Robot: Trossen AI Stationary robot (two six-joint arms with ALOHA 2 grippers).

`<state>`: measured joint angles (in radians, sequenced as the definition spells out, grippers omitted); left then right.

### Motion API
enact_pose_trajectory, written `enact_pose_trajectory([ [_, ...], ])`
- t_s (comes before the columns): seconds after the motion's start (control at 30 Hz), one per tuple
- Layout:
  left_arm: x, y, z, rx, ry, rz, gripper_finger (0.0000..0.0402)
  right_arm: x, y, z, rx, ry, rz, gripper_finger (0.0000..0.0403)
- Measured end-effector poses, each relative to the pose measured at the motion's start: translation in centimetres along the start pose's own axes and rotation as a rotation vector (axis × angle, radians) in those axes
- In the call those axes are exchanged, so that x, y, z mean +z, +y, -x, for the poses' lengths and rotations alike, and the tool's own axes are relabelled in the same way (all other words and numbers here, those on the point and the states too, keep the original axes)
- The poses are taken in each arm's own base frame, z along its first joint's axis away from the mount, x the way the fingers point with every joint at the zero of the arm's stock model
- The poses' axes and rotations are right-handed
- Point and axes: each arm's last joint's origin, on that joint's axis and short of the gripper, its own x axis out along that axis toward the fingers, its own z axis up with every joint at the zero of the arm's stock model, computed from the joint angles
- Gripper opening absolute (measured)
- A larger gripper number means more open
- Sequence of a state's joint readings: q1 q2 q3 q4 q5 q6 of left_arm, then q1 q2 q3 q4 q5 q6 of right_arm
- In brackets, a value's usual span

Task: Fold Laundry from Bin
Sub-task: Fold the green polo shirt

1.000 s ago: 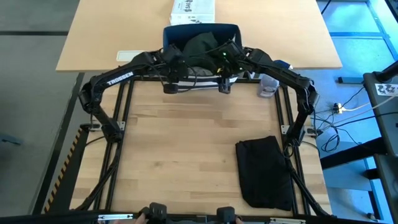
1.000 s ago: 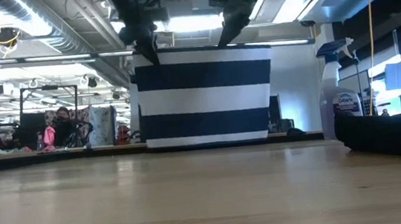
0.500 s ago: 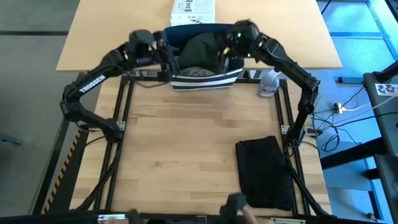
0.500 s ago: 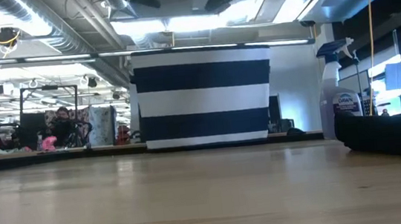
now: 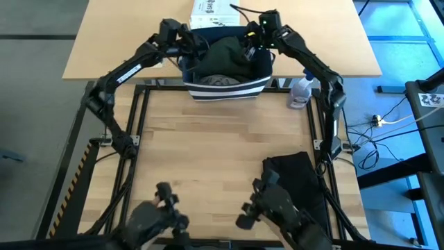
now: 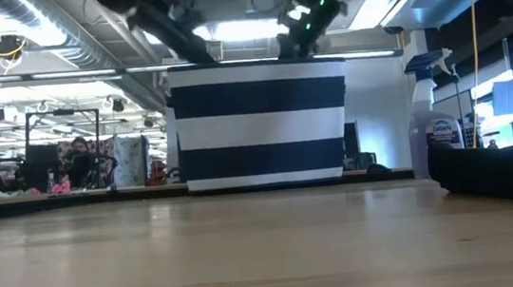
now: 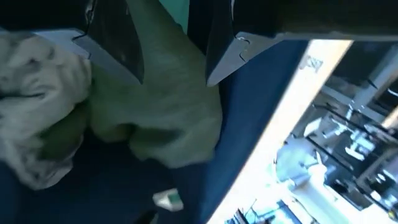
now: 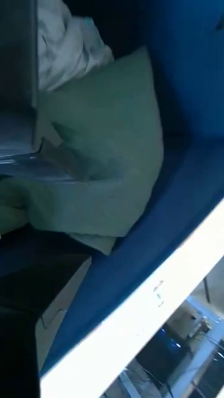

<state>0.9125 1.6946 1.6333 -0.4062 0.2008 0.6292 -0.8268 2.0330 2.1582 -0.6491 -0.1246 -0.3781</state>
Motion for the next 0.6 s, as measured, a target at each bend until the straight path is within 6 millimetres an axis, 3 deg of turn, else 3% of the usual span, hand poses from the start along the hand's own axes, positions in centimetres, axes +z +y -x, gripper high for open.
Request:
enact_pose_trajectory([
  [0.27, -3.2, -0.1, -5.3, -0.017, 0.063, 0.046, 0.0167, -3.0, -0.6, -5.0, 0.006, 0.061, -0.024, 0.0195],
  [0.5, -4.5, -0.5, -7.0, -0.042, 0.099, 0.056, 0.0167, -4.7, -0.5, -7.3, 0.037, 0.104, -0.022, 0.0193],
  [0.6, -4.6, -0.5, -7.4, -0.039, 0.096, 0.055, 0.0167, -5.0, -0.5, -7.6, 0.042, 0.111, 0.005, 0.0171],
])
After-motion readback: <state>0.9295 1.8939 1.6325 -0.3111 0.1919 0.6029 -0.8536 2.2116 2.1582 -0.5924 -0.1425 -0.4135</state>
